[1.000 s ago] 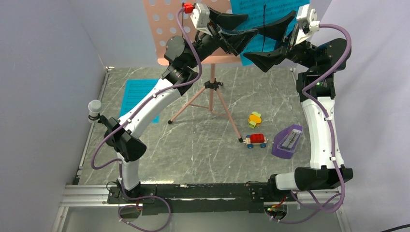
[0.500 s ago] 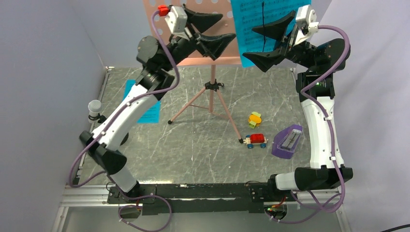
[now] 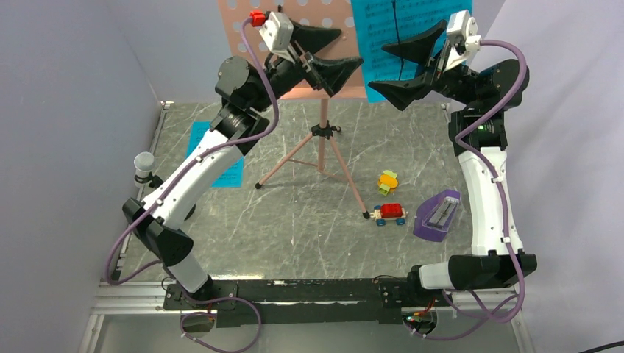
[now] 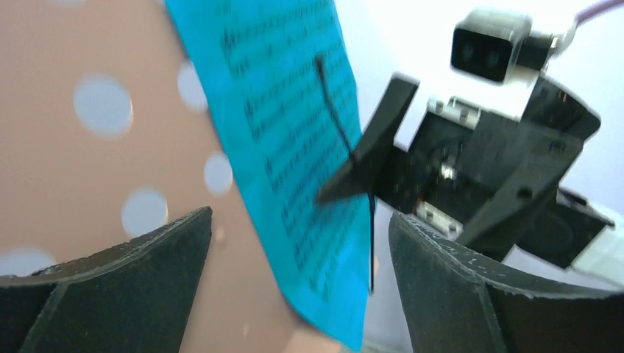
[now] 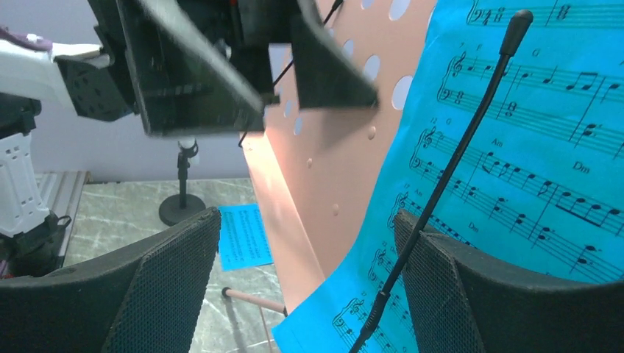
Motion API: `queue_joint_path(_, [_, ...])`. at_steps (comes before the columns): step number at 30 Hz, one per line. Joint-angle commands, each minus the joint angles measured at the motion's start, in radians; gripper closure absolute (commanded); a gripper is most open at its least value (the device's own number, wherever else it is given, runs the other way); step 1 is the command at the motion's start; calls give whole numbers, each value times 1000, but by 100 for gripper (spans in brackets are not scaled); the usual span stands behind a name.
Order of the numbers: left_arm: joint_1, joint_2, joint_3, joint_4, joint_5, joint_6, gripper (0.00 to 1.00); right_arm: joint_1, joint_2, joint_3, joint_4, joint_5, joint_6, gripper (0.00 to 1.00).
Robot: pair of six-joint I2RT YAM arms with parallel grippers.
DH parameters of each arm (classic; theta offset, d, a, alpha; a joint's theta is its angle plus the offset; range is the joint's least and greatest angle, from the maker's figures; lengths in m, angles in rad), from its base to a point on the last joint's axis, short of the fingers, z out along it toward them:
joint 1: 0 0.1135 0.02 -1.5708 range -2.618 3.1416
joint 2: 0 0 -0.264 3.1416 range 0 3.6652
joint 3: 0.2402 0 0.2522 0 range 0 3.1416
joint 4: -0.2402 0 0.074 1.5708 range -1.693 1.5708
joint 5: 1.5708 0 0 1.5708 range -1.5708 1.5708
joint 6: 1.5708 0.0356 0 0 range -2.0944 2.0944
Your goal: Pack up the instrument practice props
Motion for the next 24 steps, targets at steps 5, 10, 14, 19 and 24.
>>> queue_joint_path(5, [-1, 133, 302, 85, -199, 129, 1, 30, -86, -35, -8, -106, -80, 14])
queue_joint_path(10, [-7, 205, 408, 81, -244, 118, 1, 33, -93, -38, -14, -113, -88, 14])
queue_joint_path(14, [-19, 253, 469, 71, -235, 83, 1, 37, -89, -33, -9, -114, -85, 14])
queue_joint_path(19, [-46, 282, 481, 81, -233, 51, 1, 44, -81, -29, -11, -112, -85, 14])
queue_joint_path(24, [-59, 299, 477, 85, -214, 4, 1, 51, -84, -34, -15, -112, -89, 14])
